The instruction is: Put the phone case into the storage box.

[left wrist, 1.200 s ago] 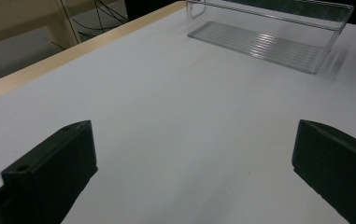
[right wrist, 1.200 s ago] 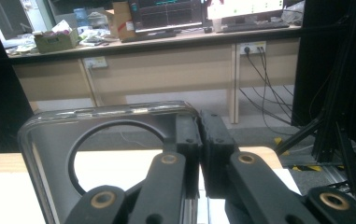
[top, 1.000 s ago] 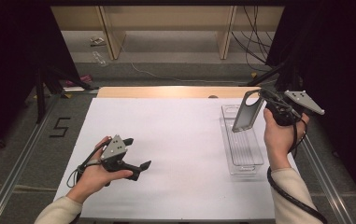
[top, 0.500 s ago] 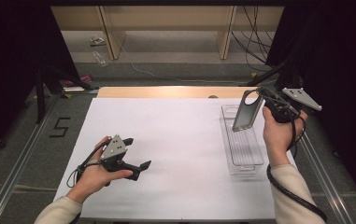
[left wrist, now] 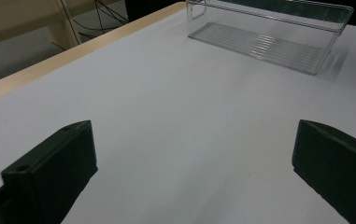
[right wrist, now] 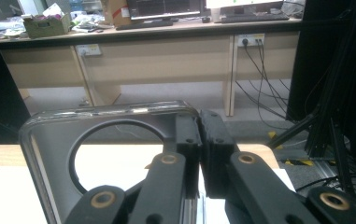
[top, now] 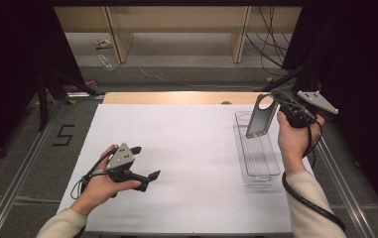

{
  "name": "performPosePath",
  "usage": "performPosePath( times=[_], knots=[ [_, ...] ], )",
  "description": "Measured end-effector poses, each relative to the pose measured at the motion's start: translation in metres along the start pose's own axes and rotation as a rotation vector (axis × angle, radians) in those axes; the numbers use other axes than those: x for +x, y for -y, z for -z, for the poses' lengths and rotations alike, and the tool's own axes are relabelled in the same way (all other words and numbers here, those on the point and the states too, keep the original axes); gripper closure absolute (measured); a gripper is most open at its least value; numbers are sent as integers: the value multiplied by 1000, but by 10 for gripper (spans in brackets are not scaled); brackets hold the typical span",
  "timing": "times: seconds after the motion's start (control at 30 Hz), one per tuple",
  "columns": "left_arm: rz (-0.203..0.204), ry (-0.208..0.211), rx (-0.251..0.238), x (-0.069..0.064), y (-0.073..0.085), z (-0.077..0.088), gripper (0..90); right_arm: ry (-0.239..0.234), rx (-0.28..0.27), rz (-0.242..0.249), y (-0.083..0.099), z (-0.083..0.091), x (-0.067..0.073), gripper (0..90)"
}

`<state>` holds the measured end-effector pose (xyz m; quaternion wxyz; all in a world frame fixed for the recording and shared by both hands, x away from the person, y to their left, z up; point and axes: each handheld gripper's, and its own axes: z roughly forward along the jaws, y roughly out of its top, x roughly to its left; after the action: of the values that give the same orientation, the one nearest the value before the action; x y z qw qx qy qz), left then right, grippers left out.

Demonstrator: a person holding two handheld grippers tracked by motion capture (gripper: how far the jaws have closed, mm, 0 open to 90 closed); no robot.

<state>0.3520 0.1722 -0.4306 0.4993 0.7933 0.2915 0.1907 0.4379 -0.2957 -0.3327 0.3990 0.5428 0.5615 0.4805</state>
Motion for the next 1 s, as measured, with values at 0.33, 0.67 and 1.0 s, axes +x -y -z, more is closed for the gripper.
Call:
performPosePath(
  times=[0.33, 0.67, 1.0],
  knots=[
    [-1, 0, 2, 0, 0, 0, 0, 2, 12, 12, -3, -6, 1, 875],
    [1, 0, 0, 0, 0, 0, 0, 3, 23, 16, -5, -12, 2, 874],
    [2, 2, 0, 0, 0, 0, 0, 8, 32, 21, -7, -17, 2, 874]
  ],
)
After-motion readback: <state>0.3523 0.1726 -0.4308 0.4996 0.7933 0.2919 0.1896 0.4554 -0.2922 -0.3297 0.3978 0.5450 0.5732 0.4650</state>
